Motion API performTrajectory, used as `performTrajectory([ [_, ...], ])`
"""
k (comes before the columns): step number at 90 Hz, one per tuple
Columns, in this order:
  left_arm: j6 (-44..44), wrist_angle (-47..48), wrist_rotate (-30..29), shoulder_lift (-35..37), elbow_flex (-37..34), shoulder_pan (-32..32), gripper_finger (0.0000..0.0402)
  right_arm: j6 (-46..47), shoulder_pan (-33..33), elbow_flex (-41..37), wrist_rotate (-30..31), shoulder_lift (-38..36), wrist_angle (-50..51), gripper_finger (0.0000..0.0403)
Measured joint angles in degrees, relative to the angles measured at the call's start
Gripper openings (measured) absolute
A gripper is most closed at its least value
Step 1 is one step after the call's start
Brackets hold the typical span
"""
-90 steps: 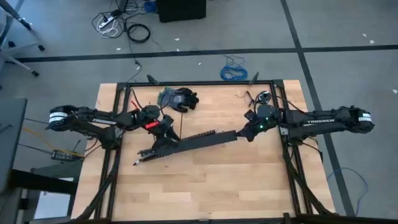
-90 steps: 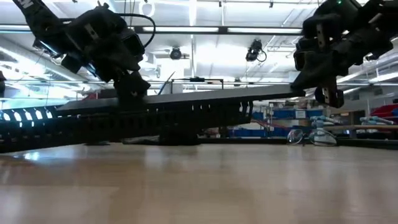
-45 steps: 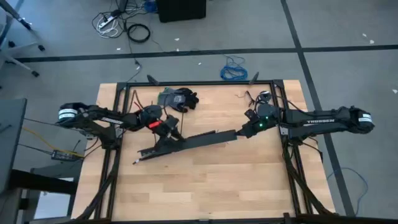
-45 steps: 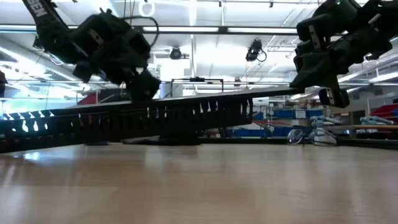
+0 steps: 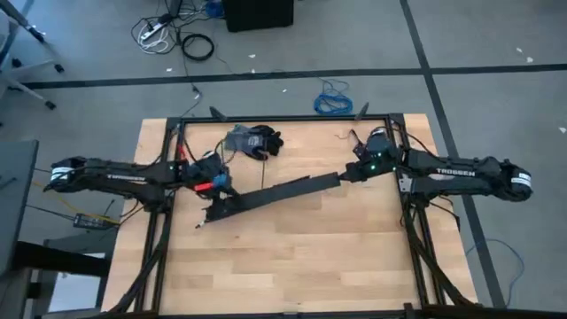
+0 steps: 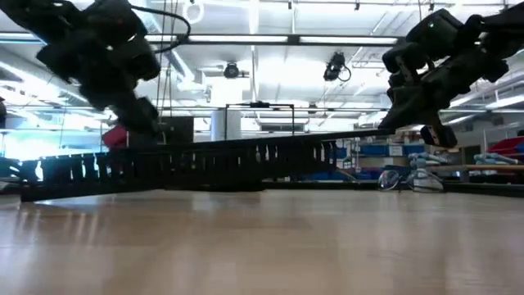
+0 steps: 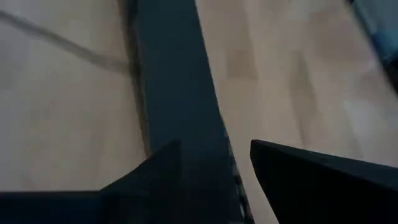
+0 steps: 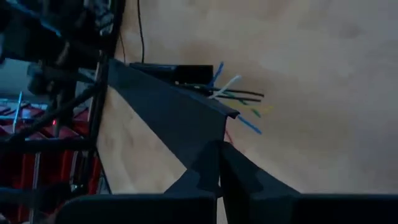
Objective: Ziptie cables
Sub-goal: Close the black cable duct cover
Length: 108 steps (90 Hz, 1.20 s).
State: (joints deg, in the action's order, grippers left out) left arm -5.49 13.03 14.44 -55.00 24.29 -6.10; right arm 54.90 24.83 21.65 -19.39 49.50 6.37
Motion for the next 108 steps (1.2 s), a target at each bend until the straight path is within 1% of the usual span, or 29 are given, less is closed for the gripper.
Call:
performTrajectory([
  [15,-2.9,5.7,-7.5,0.4,0.0,3.6,0.0188,-1.4,2.7,0.0,-1.4,0.0,1.7,0.0000],
  [32,-5.1,12.4,-11.9,1.0,2.4,5.8,0.0188,-3.0,4.9,0.0,-2.1,0.0,2.5,0.0000],
  [55,-7.3,14.2,-13.9,-0.6,2.6,6.2,0.0188,-4.2,5.3,0.0,-3.0,0.0,2.5,0.0000],
  [63,-8.3,14.2,-15.2,-2.2,2.6,6.3,0.0188,-4.2,5.3,0.0,-3.3,0.0,2.5,0.0000],
  [76,-8.1,13.3,-15.4,-5.8,2.6,6.2,0.0183,-4.5,5.3,0.0,-3.4,0.0,2.4,0.0000],
  [82,-7.0,12.6,-15.9,-7.0,2.6,6.2,0.0167,-4.5,5.3,0.0,-3.4,0.0,2.4,0.0000],
  [88,-6.5,12.3,-16.4,-7.3,2.6,6.3,0.0140,-4.5,5.3,0.0,-3.5,0.0,2.4,0.0000],
  [96,-5.1,11.4,-17.0,-6.9,2.6,6.3,0.0090,-4.5,5.3,0.0,-3.5,0.0,2.4,0.0000],
  [104,-3.5,11.7,-17.1,-6.7,2.6,6.3,0.0027,-4.5,5.3,0.0,-3.5,0.0,2.4,0.0000],
  [108,-3.0,11.9,-17.0,-6.7,2.6,6.3,0.0014,-4.5,5.3,0.0,-3.6,0.0,2.3,0.0000],
])
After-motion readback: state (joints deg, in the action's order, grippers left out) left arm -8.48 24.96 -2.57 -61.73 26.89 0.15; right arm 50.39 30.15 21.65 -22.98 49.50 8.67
